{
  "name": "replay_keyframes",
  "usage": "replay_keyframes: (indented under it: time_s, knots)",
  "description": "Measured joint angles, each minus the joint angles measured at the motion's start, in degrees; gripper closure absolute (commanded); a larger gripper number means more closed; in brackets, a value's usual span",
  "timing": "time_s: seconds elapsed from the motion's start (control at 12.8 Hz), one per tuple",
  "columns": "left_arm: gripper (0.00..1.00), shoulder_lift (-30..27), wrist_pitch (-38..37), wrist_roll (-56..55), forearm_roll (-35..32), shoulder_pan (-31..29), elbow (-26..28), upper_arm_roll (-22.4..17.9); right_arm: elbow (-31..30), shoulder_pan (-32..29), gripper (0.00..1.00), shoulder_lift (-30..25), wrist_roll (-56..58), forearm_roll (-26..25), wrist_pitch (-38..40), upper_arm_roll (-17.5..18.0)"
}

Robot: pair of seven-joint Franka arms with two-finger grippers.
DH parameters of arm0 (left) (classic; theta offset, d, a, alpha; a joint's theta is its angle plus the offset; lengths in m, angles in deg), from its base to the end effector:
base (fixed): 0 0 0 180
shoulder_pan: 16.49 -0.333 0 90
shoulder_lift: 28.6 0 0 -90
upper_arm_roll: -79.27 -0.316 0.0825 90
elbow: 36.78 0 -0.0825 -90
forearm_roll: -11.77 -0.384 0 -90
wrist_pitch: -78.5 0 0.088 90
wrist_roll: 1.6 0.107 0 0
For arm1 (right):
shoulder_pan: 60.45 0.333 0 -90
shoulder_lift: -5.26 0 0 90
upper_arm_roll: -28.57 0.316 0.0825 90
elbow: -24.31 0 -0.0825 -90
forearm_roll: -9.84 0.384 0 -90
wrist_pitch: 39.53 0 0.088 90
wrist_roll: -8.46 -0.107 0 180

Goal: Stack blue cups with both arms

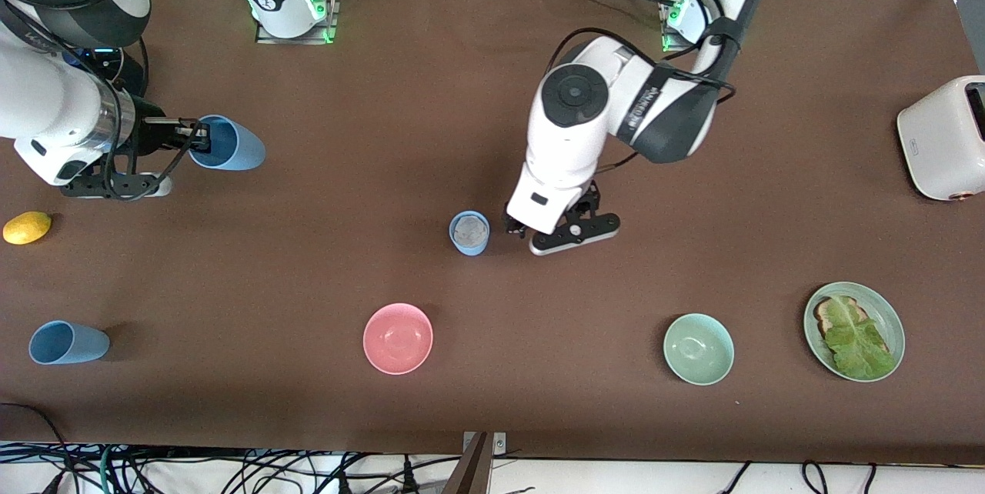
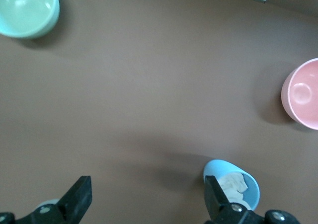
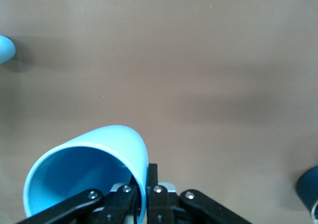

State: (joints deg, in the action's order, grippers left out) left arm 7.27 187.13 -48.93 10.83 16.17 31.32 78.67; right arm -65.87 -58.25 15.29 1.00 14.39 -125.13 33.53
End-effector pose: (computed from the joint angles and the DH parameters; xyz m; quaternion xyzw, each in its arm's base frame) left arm 0.6275 -0.3940 0.4286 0.9907 0.1294 0.0383 0.0176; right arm 0.5817 0.0786 0.5180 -0.9908 0.0043 0.1317 0.0307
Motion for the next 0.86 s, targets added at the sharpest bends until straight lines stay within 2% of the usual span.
replay_keyframes:
  time_s: [0.24, 0.39, 0.86]
  knots:
    - [0.0, -1.72, -2.64, 12.65, 0.92, -6.18, -0.01, -0.08, 0.0, 0.67, 1.0, 0.2, -7.07, 1.37, -2.47, 3.14]
    - [0.0, -2.73, -4.46, 20.88, 1.03, -10.54, -0.01, -0.09, -0.01, 3.62, 1.0, 1.09, -14.97, 1.46, -6.59, 5.27]
    - [0.0, -3.96, -7.7, 40.38, 1.08, -22.09, 0.02, -0.15, -0.12, 15.43, 1.0, 7.63, -36.56, 1.47, -21.54, 6.05]
